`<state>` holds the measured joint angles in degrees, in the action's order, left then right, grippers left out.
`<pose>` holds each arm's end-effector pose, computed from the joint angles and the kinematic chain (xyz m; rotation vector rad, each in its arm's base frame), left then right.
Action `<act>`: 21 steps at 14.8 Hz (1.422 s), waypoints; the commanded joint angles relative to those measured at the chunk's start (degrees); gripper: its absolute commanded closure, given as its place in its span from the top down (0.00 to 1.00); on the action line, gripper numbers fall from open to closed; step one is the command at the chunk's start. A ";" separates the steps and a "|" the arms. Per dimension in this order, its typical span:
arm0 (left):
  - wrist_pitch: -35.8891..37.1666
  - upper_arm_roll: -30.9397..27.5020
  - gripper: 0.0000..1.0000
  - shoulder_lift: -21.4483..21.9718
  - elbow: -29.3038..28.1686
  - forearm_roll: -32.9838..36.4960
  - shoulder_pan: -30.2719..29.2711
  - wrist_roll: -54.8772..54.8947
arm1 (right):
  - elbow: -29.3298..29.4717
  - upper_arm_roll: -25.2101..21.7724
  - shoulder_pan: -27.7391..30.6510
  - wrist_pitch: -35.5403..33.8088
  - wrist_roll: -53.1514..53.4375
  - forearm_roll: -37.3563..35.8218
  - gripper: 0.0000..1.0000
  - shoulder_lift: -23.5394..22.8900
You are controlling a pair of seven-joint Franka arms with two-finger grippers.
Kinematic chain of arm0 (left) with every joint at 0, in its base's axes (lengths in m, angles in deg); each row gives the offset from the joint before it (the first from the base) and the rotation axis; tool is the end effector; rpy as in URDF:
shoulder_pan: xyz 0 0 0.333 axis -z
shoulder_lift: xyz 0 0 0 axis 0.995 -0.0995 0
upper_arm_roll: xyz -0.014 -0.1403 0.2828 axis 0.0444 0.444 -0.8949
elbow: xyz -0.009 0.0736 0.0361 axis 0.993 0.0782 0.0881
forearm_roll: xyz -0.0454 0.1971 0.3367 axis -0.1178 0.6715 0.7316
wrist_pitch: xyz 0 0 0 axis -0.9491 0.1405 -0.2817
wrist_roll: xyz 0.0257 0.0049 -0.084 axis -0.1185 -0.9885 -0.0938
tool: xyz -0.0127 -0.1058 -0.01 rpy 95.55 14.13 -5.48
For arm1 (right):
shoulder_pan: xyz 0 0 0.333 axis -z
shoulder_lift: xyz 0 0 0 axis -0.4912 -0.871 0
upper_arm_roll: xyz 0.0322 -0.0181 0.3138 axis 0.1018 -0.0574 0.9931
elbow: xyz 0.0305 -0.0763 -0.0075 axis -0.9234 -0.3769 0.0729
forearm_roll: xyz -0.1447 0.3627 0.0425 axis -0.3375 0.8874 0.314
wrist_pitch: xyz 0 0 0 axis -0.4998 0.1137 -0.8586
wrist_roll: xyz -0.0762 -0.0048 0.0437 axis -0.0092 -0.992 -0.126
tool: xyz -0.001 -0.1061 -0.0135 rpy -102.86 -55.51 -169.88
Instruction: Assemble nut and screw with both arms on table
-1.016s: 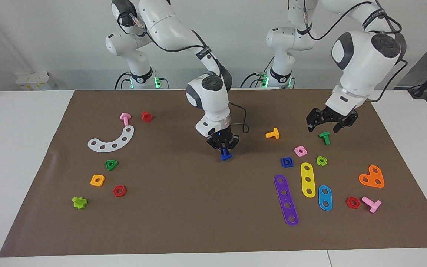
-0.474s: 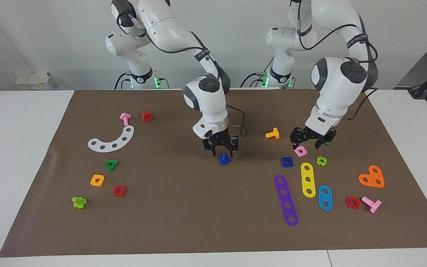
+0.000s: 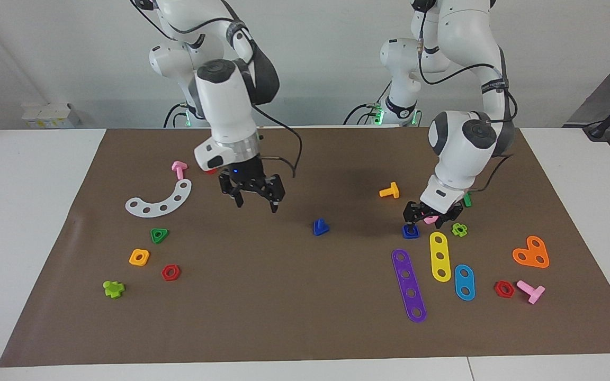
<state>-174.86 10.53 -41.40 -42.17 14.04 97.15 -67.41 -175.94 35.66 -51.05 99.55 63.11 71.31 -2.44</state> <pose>0.6035 -0.1301 0.3601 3.0877 -0.0587 0.1210 0.6001 0.2069 0.5098 -2.9379 0.4946 -0.3266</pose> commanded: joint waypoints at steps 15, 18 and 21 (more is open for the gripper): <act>-4.48 -1.17 0.62 -1.80 -6.91 0.05 2.96 -0.66 | 7.62 0.44 22.51 -36.96 -29.60 -2.87 1.00 15.66; -4.04 -1.17 0.58 -1.80 -6.91 0.05 2.96 -0.57 | 7.01 0.53 22.07 -36.79 -29.25 -2.79 1.00 15.92; -3.60 -1.17 0.47 -1.80 -6.38 0.05 2.96 -0.57 | 6.13 0.53 22.51 -36.79 -29.34 -2.70 1.00 16.44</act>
<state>-179.94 10.25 -44.42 -47.82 14.06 99.04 -67.62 -168.99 35.91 -29.10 63.26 34.72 69.38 13.38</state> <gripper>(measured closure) 0.432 0.000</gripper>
